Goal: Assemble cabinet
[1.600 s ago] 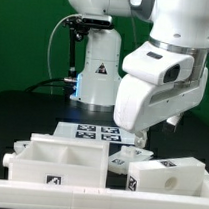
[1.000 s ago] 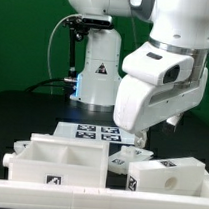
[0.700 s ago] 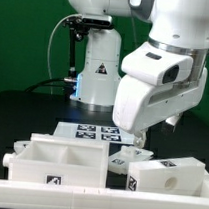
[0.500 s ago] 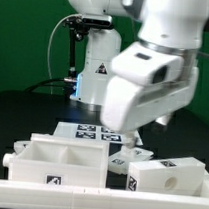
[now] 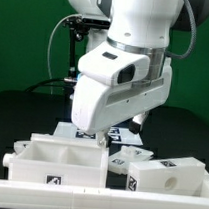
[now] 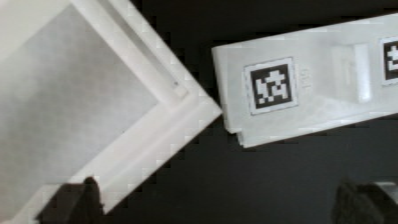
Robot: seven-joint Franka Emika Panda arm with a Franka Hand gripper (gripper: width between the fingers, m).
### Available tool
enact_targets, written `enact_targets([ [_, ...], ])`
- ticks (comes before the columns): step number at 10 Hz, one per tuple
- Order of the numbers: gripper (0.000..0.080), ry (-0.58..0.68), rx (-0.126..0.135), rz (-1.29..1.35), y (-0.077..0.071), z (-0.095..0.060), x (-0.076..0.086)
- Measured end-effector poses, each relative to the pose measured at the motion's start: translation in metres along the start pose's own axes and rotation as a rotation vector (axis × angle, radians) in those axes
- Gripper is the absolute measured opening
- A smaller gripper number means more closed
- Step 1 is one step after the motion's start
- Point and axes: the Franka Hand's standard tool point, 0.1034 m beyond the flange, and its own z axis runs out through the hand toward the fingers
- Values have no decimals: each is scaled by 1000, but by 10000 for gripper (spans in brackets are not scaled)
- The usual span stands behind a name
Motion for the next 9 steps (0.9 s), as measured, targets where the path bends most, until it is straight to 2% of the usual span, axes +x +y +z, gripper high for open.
enact_targets([
  [2,650,3,3,140,1,-1,0],
  [4,650,19,-22,370,22,-16,-10],
  [5,650,26,-8,439,33,-26,-12],
  [6,650,36,-6,541,38,-30,-9],
  [9,650,40,12,706,32,-28,-5],
])
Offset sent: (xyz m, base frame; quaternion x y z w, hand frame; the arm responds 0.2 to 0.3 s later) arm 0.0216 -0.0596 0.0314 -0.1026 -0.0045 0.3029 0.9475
